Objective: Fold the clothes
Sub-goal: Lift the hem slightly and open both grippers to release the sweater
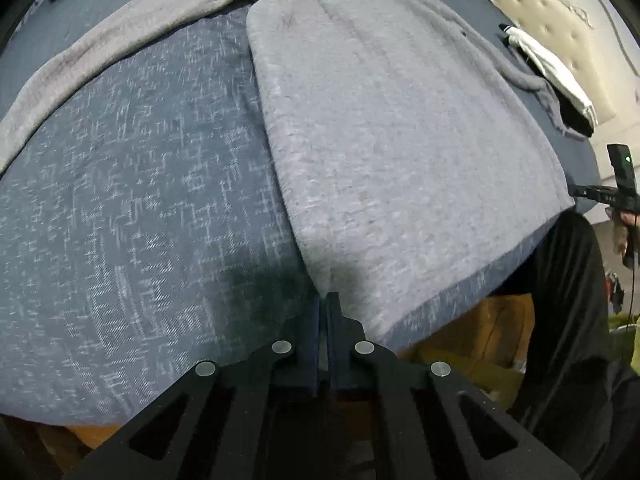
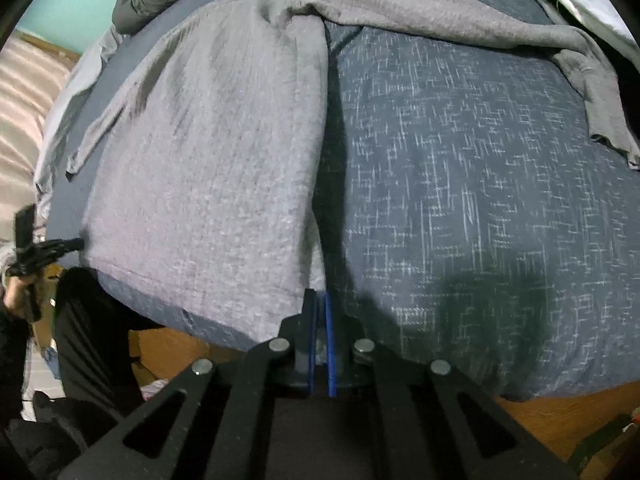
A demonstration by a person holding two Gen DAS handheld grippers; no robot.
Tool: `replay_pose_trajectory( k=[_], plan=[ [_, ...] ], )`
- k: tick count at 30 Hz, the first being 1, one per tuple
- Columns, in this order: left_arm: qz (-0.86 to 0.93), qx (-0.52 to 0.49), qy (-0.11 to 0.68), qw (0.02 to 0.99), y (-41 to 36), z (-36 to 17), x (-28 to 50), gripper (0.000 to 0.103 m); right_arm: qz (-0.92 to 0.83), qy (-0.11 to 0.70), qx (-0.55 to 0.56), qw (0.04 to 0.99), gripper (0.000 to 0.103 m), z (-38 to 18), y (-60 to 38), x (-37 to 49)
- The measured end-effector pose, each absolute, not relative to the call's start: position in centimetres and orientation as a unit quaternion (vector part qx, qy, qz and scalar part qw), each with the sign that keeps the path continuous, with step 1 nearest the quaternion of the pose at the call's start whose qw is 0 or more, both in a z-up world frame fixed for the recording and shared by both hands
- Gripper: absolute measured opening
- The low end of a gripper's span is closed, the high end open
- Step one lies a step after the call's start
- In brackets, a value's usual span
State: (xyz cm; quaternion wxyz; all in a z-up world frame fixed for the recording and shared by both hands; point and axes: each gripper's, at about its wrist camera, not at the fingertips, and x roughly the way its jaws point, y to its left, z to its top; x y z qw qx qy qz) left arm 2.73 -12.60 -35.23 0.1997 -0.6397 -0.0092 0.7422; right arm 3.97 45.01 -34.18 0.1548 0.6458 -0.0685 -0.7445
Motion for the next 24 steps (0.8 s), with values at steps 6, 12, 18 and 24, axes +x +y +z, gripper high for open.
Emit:
replay_pose_trajectory(
  k=[6, 12, 18, 24],
  plan=[
    [0.738, -0.645, -0.041, 0.191, -14.9, -35.5, 1.7, 0.006, -0.732, -0.067, 0.663, 0.143, 0.003, -36.7, 46.3, 4.6],
    [0.764, -0.621, -0.019, 0.175, -17.3, -31.9, -2.5, 0.009, -0.744, -0.062, 0.652, 0.136, 0.012, -34.1, 46.6, 2.0],
    [0.798, -0.581, 0.005, 0.160, -17.6, -25.5, -10.4, 0.024, -0.798, -0.075, 0.582, 0.138, 0.033, -28.5, 46.3, -4.1],
    [0.810, -0.566, 0.025, 0.149, -11.9, -22.7, -19.5, 0.024, -0.825, -0.043, 0.545, 0.144, 0.035, -25.6, 43.6, -12.4]
  ],
)
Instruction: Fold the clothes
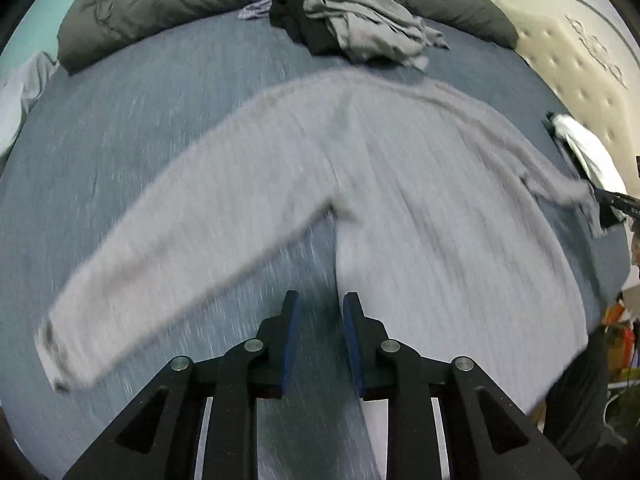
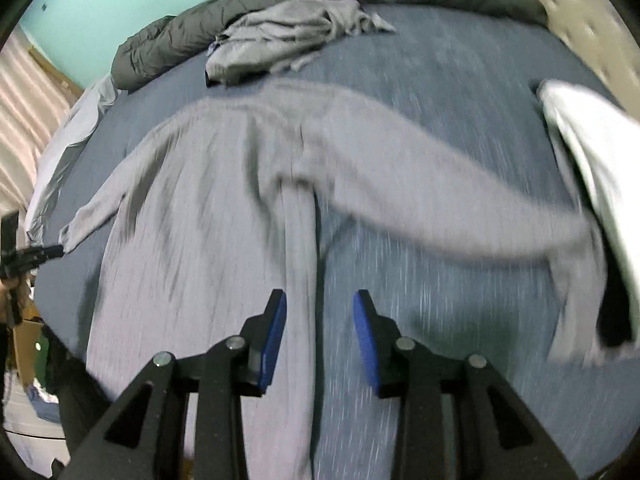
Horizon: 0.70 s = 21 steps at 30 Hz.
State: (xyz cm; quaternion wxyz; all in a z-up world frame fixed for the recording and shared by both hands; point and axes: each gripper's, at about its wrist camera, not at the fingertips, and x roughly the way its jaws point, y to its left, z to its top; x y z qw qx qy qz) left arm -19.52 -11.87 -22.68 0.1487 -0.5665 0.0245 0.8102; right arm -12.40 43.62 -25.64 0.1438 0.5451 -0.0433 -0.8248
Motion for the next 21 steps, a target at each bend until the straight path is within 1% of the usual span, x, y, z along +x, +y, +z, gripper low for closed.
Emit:
replay_pose_trajectory(
  k=[4, 5, 7, 8, 15, 16, 17, 18, 21],
  plan=[
    [0.814, -0.559, 0.031, 0.153, -10.4, -23.3, -25.8, 0.025, -0.831, -0.027, 0.534, 0.155, 0.035, -23.8, 42.3, -18.5],
    [0.815, -0.557, 0.034, 0.154, -10.1, -23.3, -27.1, 0.026, -0.832, -0.021, 0.532, 0.155, 0.035, -23.5, 42.0, -20.2],
    [0.815, -0.557, 0.037, 0.153, -9.6, -23.7, -29.4, 0.036, -0.833, -0.009, 0.532, 0.153, 0.035, -23.2, 41.5, -22.7],
    [0.815, -0.558, 0.036, 0.153, -9.4, -24.1, -30.6, 0.043, -0.833, -0.002, 0.533, 0.150, 0.035, -23.0, 41.2, -24.3],
    [0.813, -0.565, 0.041, 0.135, -9.6, -27.5, -38.6, 0.043, -0.824, 0.031, 0.547, 0.142, 0.035, -25.7, 38.8, -32.5],
    [0.813, -0.566, 0.040, 0.131, -9.8, -27.9, -39.5, 0.043, -0.823, 0.037, 0.550, 0.140, 0.038, -26.2, 38.6, -33.4],
    [0.813, -0.567, 0.039, 0.126, -9.9, -28.3, -40.4, 0.043, -0.821, 0.044, 0.552, 0.137, 0.045, -26.7, 38.4, -34.2],
    [0.813, -0.568, 0.038, 0.123, -10.0, -28.8, -41.2, 0.043, -0.820, 0.050, 0.554, 0.134, 0.048, -27.2, 38.2, -35.0],
    [0.808, -0.576, 0.050, 0.115, -9.4, -30.3, -43.7, 0.043, -0.814, 0.063, 0.563, 0.130, 0.049, -28.8, 37.8, -37.4]
  ],
)
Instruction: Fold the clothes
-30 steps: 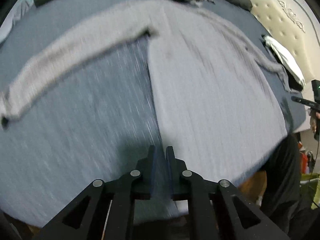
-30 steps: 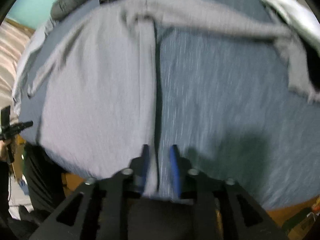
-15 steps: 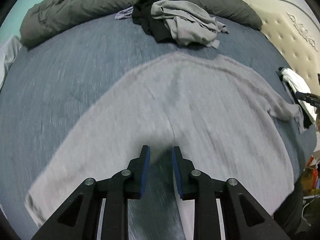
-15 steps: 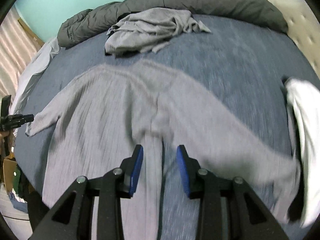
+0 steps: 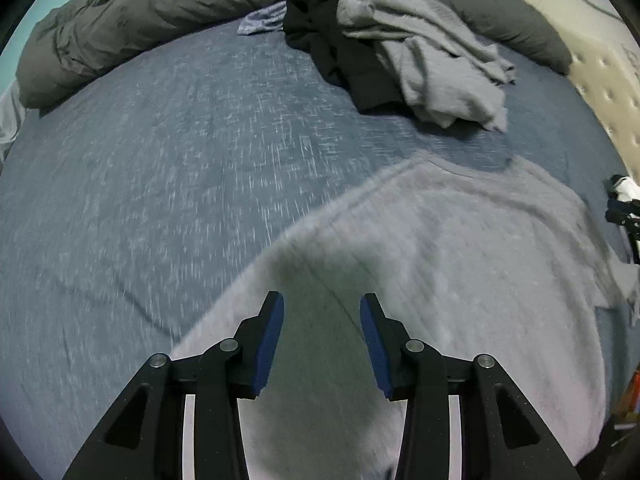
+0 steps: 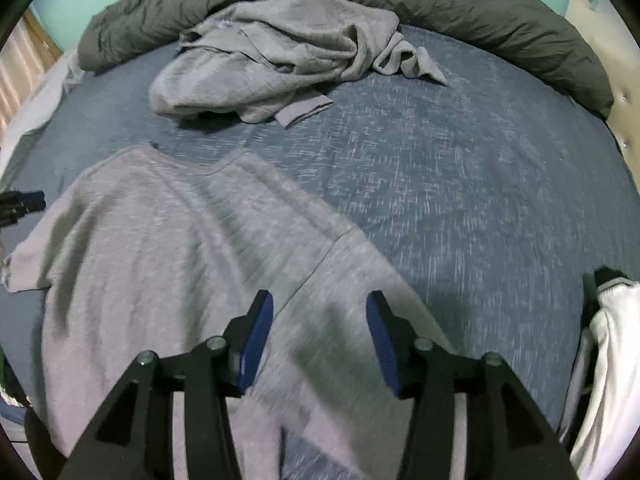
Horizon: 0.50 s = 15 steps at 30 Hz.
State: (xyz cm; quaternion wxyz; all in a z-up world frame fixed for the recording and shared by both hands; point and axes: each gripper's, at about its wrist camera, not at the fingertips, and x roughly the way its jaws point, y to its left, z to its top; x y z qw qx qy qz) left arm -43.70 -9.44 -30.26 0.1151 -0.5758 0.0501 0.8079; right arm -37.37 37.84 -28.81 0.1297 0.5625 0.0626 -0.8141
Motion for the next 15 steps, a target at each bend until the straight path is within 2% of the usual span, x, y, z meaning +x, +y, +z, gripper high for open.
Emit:
replay_pose_trajectory(
  k=[15],
  plan=[
    [0.804, -0.576, 0.087, 0.119, -6.7, -35.0, -48.4, 0.043, -0.788, 0.118, 0.589, 0.138, 0.049, -35.0, 36.1, -44.3]
  ],
)
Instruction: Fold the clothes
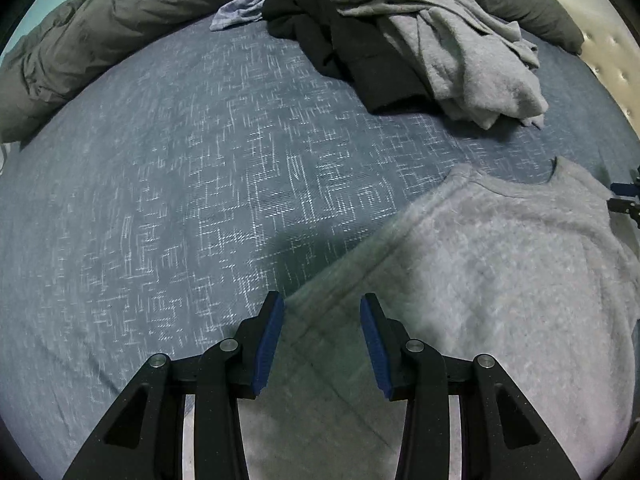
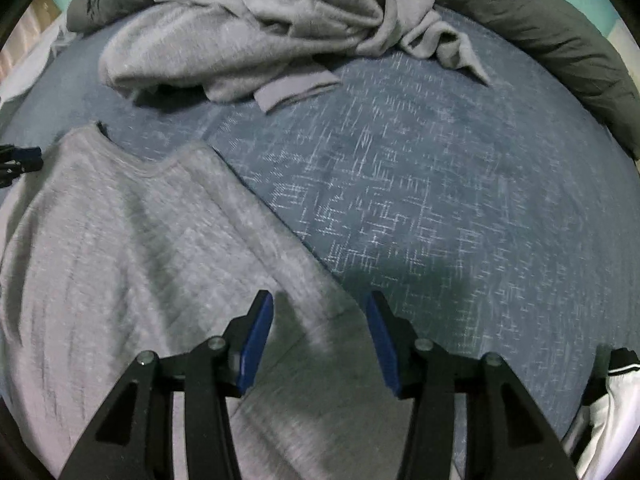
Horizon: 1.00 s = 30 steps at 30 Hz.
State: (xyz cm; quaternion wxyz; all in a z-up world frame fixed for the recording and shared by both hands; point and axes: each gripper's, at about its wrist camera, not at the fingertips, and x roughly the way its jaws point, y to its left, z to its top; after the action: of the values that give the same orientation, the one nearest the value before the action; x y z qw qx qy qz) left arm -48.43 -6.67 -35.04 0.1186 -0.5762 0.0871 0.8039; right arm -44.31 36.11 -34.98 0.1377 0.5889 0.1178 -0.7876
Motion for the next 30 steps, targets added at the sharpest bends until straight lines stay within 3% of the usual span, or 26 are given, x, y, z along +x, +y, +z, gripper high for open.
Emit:
replay_pose_trajectory(
  k=[4, 7, 8, 11, 25, 30],
  plan=[
    [0.798, -0.582, 0.095, 0.124, -6.1, -35.9, -48.4, 0.043, -0.784, 0.105, 0.595, 0.142, 0.048, -36.0, 35.9, -44.8],
    [0.797, -0.583, 0.095, 0.129, -6.0, -36.0, -48.2, 0.024, -0.781, 0.119, 0.595, 0.149, 0.030, -36.5, 35.4, -44.6],
    [0.796, -0.583, 0.099, 0.129, -5.9, -35.9, -48.2, 0.012, -0.781, 0.120, 0.594, 0.151, 0.018, -36.5, 35.4, -44.5],
    [0.796, -0.581, 0.104, 0.133, -6.0, -35.3, -48.1, 0.007, -0.788, 0.122, 0.584, 0.151, 0.008, -36.0, 35.4, -44.3],
    [0.839, -0.527, 0.110, 0.074, -6.5, -31.8, -49.0, 0.004, -0.837, 0.152, 0.519, 0.083, 0.005, -31.6, 35.7, -46.3],
    [0.811, -0.566, 0.117, 0.091, -6.4, -34.5, -49.6, 0.007, -0.858, 0.162, 0.483, 0.060, 0.005, -31.4, 35.9, -46.5]
  ],
)
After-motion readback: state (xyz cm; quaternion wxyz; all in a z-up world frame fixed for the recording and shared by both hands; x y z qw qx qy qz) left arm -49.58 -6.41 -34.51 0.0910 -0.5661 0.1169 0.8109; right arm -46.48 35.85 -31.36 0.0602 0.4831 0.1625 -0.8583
